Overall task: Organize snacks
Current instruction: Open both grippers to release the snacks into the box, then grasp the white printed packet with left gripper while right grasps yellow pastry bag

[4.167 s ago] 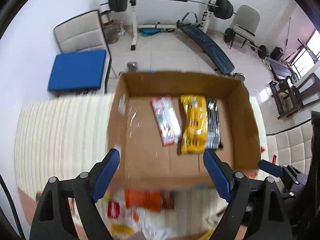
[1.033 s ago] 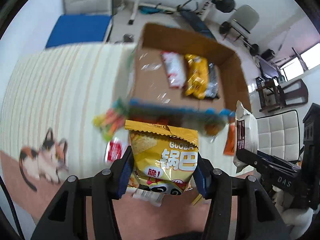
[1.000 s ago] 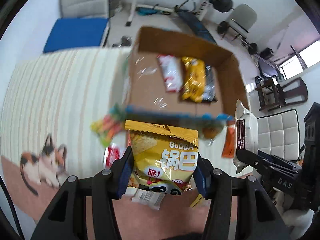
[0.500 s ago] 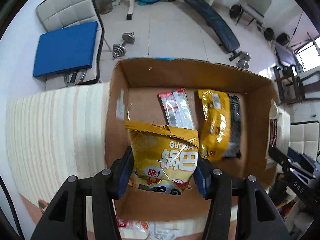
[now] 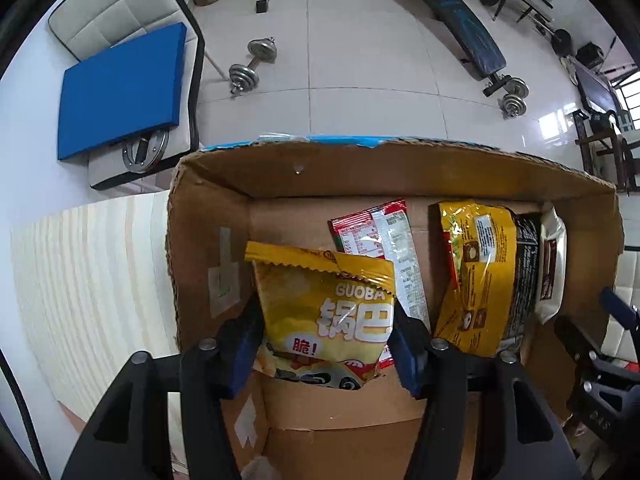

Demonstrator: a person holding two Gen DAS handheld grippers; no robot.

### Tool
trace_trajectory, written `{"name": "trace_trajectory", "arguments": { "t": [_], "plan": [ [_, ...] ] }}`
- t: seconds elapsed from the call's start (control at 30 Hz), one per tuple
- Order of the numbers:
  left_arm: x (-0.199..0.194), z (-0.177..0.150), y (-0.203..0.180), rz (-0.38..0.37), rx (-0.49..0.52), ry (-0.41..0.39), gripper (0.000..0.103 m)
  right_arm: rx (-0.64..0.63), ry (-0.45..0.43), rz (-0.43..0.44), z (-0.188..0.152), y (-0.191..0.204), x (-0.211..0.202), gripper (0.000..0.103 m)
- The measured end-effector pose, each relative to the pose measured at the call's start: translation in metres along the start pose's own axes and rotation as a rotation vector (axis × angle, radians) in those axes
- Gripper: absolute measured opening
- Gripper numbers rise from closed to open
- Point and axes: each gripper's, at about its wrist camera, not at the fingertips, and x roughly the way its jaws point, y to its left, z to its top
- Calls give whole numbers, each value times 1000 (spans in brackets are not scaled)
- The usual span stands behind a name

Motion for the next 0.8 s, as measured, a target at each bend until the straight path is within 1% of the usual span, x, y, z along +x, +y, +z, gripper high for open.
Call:
{"name": "trace_trajectory", "arguments": {
  "t": [0.07, 0.13, 0.23, 0.33, 0.4, 0.47, 0.5, 0.57, 0.63, 0.67, 0.73, 0.8],
  "plan": [
    [-1, -2, 0, -3, 3, -15, 82, 3, -3, -2, 0, 2, -1, 89],
    [-4, -4, -1, -18, 2, -19, 87, 15, 1, 23, -2, 3, -2, 93],
    [-10, -7, 0, -30, -1, -29, 87, 31, -1, 56, -6, 4, -7, 95],
    [-26, -14, 0, -51, 8, -74, 87, 28, -23, 75, -14, 10, -17, 95],
    [-45, -23, -3, -43, 20, -144, 87, 31, -45, 100, -22, 13, -29, 95],
    [-62, -34, -4, -9, 31, -214, 87, 30, -62, 120, -29, 18, -40, 95],
    [-74, -43, -5, -4, 35, -253, 87, 29, -72, 136, -37, 20, -47, 95],
    [-88, -59, -4, -8, 36, -302, 87, 25, -84, 166, -54, 26, -61, 95],
    [-100, -79, -2, -34, 38, -317, 87, 17, -87, 195, -75, 31, -71, 95],
    [-107, -94, 0, -48, 32, -327, 87, 16, -84, 204, -89, 33, -76, 95],
    [-114, -117, 2, -50, 46, -348, 87, 15, -64, 222, -116, 35, -81, 95],
    [-115, -152, 5, -49, 56, -351, 87, 26, -43, 250, -149, 34, -82, 95]
  ]
}}
